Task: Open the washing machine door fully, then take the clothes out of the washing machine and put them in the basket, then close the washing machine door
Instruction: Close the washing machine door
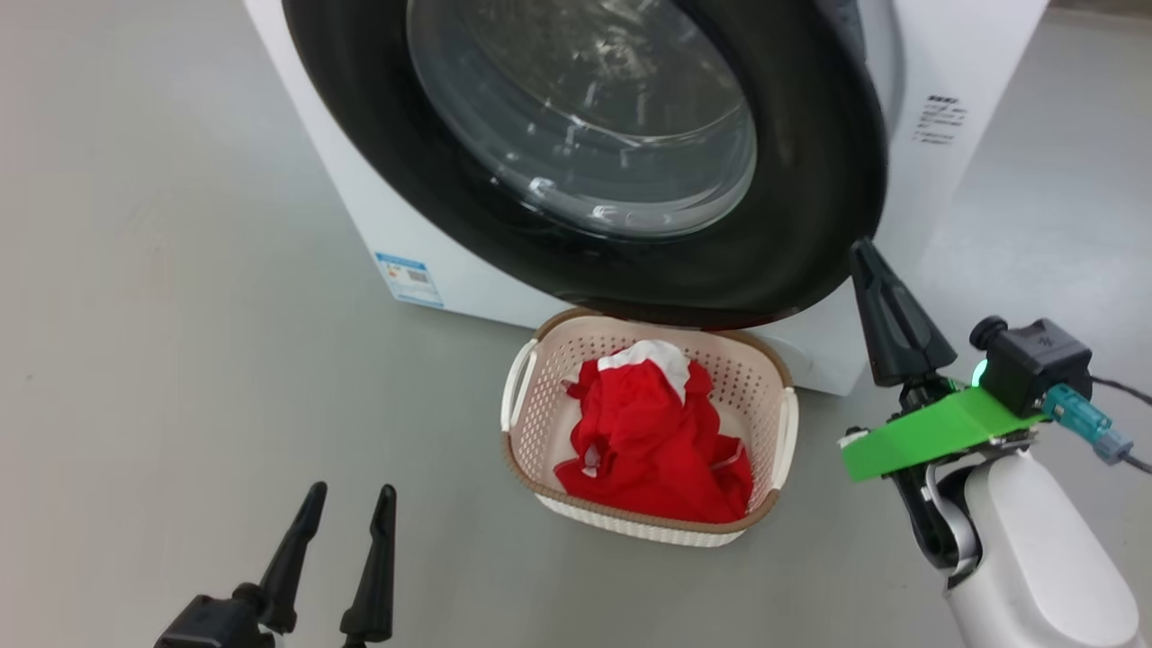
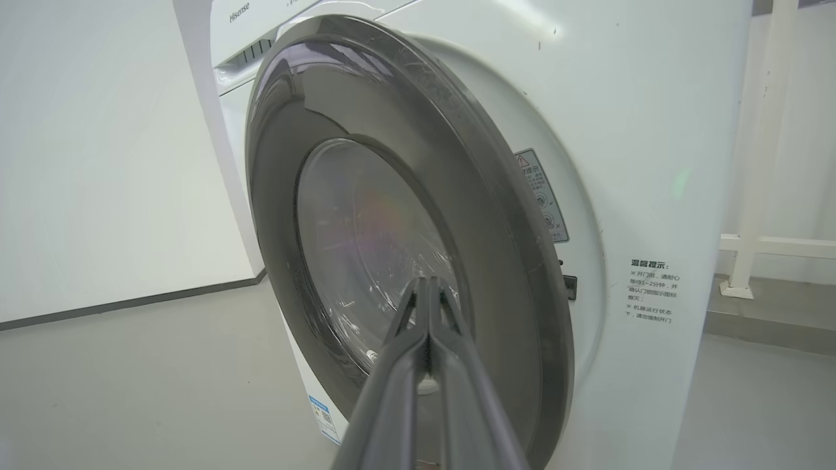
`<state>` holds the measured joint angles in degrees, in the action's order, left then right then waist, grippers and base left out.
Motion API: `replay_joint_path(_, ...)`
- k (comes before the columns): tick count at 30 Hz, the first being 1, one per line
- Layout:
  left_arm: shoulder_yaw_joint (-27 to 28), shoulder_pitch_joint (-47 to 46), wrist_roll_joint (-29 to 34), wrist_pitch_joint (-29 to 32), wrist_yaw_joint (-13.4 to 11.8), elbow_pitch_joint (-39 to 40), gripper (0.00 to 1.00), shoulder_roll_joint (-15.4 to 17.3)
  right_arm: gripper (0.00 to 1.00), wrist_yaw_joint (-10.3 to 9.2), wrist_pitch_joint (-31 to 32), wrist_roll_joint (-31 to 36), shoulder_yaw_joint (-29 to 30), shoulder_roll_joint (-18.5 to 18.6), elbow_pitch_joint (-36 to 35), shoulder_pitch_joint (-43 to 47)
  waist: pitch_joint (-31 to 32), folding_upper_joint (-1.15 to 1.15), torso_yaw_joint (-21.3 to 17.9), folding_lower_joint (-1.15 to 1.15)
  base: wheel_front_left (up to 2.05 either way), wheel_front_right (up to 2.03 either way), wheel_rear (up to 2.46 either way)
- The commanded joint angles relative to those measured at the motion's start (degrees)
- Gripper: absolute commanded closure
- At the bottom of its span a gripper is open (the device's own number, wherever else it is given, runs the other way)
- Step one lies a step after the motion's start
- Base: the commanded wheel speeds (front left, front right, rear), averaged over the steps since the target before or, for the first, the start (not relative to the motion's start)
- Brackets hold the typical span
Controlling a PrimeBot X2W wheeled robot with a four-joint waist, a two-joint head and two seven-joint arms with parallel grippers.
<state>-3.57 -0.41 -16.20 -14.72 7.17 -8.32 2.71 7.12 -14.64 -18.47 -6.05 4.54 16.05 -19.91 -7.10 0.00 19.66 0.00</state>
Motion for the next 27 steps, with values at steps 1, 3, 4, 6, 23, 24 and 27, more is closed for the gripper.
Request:
replay_joint_path(1, 1.2, -2.4, -1.1, -0.3, 0.3, 1.2, 0.00, 0.2, 1.00, 0.36, -0.4, -0.6, -0.6, 0.1, -0.2, -2.9, -2.5, 0.00, 2.3, 0.00, 0.00, 0.00, 0.00)
replay_joint_path(3, 0.5, -3.0, -1.7, -0.3, 0.3, 1.2, 0.00, 0.2, 1.00, 0.36, -0.4, -0.7, -0.3, 0.3, 1.0, -4.3, -3.4, 0.00, 2.9, 0.00, 0.00, 0.00, 0.00)
replay_joint_path(4, 0.2, -3.3, -2.0, -0.3, 0.3, 1.2, 0.00, 0.2, 1.00, 0.36, -0.4, -0.6, -0.1, 0.6, 1.5, -5.0, -3.9, 0.00, 3.1, 0.00, 0.00, 0.00, 0.00)
replay_joint_path(6, -0.6, -4.0, -2.6, -0.3, 0.3, 1.1, 0.00, 0.2, 1.00, 0.36, -0.4, -0.5, 0.1, 1.0, 2.5, -6.6, -5.1, 0.00, 3.4, 0.00, 0.00, 0.00, 0.00)
replay_joint_path(23, -4.6, -9.8, -5.5, -0.3, 0.3, 0.4, 0.00, 0.2, 1.00, 0.36, -0.4, 1.0, 2.8, 4.4, 7.1, -17.4, -13.0, 0.00, 4.8, 0.00, 0.00, 0.00, 0.00)
replay_joint_path(24, -4.8, -10.1, -5.7, -0.3, 0.3, 0.4, 0.00, 0.2, 1.00, 0.36, -0.4, 1.1, 3.2, 4.5, 7.2, -18.0, -13.4, 0.00, 4.9, 0.00, 0.00, 0.00, 0.00)
replay_joint_path(27, -5.4, -11.0, -6.1, -0.3, 0.3, 0.4, 0.00, 0.2, 1.00, 0.36, -0.4, 0.9, 4.6, 4.8, 7.3, -19.6, -14.5, 0.00, 5.3, 0.00, 0.00, 0.00, 0.00)
